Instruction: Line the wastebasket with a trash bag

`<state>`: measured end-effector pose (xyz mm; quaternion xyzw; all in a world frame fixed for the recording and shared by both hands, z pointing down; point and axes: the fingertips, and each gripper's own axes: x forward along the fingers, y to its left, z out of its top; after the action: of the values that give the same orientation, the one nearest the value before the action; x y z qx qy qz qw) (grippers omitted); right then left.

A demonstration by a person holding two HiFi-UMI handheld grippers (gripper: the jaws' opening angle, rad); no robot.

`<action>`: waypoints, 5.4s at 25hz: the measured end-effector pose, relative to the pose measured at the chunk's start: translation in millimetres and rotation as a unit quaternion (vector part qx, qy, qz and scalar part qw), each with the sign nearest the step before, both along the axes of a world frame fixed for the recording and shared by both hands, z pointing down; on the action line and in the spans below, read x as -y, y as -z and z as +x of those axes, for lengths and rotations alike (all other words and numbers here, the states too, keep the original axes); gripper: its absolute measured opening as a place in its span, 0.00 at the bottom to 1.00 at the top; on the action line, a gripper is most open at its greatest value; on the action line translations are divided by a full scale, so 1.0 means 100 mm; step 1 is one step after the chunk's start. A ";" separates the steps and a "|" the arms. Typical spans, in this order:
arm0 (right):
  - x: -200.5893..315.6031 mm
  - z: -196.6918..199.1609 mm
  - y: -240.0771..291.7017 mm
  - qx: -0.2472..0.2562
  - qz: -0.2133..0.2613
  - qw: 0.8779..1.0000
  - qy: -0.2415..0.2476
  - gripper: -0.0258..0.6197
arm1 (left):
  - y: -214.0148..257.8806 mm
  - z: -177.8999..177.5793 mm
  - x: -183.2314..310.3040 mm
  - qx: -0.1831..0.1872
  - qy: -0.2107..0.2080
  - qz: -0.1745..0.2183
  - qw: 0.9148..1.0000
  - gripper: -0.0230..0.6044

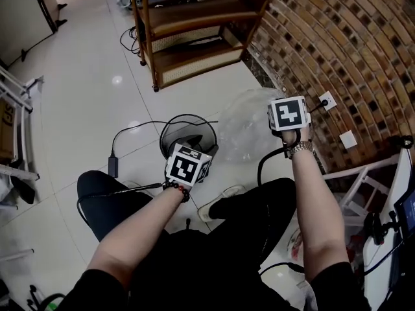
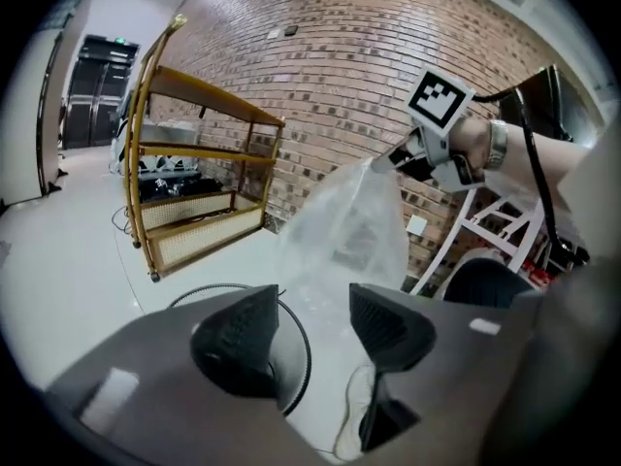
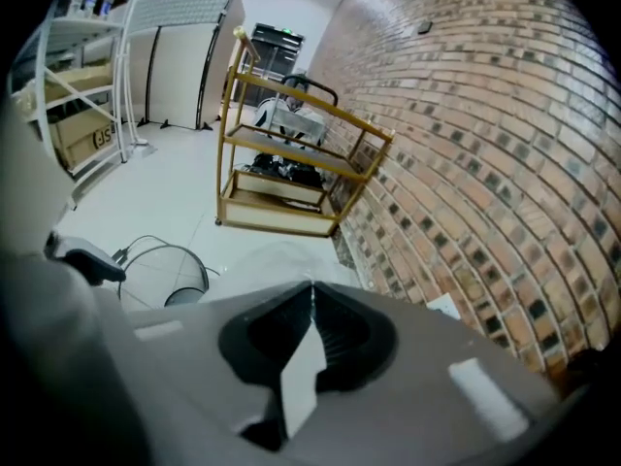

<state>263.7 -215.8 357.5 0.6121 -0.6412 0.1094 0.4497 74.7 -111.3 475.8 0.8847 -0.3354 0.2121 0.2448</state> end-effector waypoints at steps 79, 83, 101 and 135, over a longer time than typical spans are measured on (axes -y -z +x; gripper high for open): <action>-0.33 -1.18 -1.67 0.215 -0.160 0.963 0.011 0.04 | -0.61 -1.81 0.35 0.069 0.128 -0.202 0.968 0.04; -0.32 -1.16 -1.84 0.221 -0.169 0.961 0.003 0.04 | -0.77 -1.81 0.37 0.085 0.122 -0.218 0.965 0.04; -0.27 -1.04 -2.23 0.221 -0.182 0.958 -0.010 0.05 | -1.05 -1.62 0.40 0.106 0.087 -0.250 0.958 0.05; -0.36 -1.36 -2.61 0.297 -0.203 0.933 0.030 0.26 | -1.54 -1.65 0.36 0.096 0.083 -0.298 0.946 0.28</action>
<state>127.9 -180.3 618.3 0.4282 -0.7275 0.4004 0.3565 -90.6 -147.1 630.0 0.7160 -0.3509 0.3649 0.4807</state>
